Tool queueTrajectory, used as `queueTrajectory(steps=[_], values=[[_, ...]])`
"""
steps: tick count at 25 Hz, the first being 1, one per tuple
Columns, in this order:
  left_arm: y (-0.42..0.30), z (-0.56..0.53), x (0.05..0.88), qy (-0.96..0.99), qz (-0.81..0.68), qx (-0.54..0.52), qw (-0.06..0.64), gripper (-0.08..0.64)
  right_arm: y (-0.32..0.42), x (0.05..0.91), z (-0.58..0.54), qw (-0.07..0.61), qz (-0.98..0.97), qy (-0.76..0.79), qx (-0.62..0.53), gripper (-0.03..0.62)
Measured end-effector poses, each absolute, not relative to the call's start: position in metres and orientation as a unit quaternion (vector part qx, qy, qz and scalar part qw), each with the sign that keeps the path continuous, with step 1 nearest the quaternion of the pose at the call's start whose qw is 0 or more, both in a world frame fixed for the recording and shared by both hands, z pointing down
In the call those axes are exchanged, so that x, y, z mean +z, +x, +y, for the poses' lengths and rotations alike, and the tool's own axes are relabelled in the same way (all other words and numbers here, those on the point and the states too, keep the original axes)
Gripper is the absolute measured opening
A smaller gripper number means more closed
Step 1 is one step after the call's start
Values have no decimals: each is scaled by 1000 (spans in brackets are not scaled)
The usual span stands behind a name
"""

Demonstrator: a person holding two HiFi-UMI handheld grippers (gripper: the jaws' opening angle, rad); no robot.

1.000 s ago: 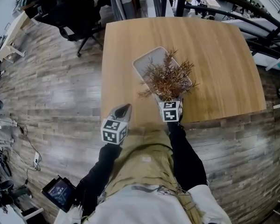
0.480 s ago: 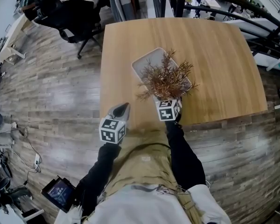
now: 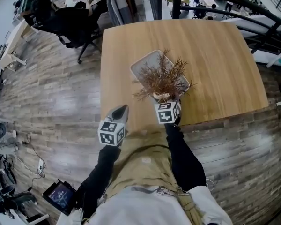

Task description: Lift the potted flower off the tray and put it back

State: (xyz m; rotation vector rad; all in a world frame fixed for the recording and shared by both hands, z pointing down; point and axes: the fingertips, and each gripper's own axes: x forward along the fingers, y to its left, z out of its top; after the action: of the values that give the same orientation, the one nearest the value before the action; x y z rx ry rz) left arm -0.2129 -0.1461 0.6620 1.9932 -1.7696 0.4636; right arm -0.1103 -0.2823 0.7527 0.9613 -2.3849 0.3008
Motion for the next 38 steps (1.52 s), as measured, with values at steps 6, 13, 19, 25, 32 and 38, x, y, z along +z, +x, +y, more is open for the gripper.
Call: queueTrajectory(steps=[6, 13, 19, 25, 32, 38], values=[[-213, -149, 658, 715, -642, 166, 221, 2, -104, 745, -284, 278, -885, 354, 117, 460], [-210, -153, 628, 714, -646, 152, 221, 2, -96, 699, -289, 264, -887, 363, 108, 460], [-221, -154, 569, 718, -648, 140, 211, 2, -102, 616, -283, 234, -891, 375, 104, 460], [-233, -161, 484, 731, -645, 122, 186, 2, -110, 517, -272, 203, -892, 391, 98, 460], [-245, -182, 431, 742, -643, 104, 159, 2, -121, 447, -274, 172, -895, 404, 85, 460], [-247, -189, 405, 744, -647, 95, 135, 2, -124, 406, -273, 146, -899, 407, 65, 460]])
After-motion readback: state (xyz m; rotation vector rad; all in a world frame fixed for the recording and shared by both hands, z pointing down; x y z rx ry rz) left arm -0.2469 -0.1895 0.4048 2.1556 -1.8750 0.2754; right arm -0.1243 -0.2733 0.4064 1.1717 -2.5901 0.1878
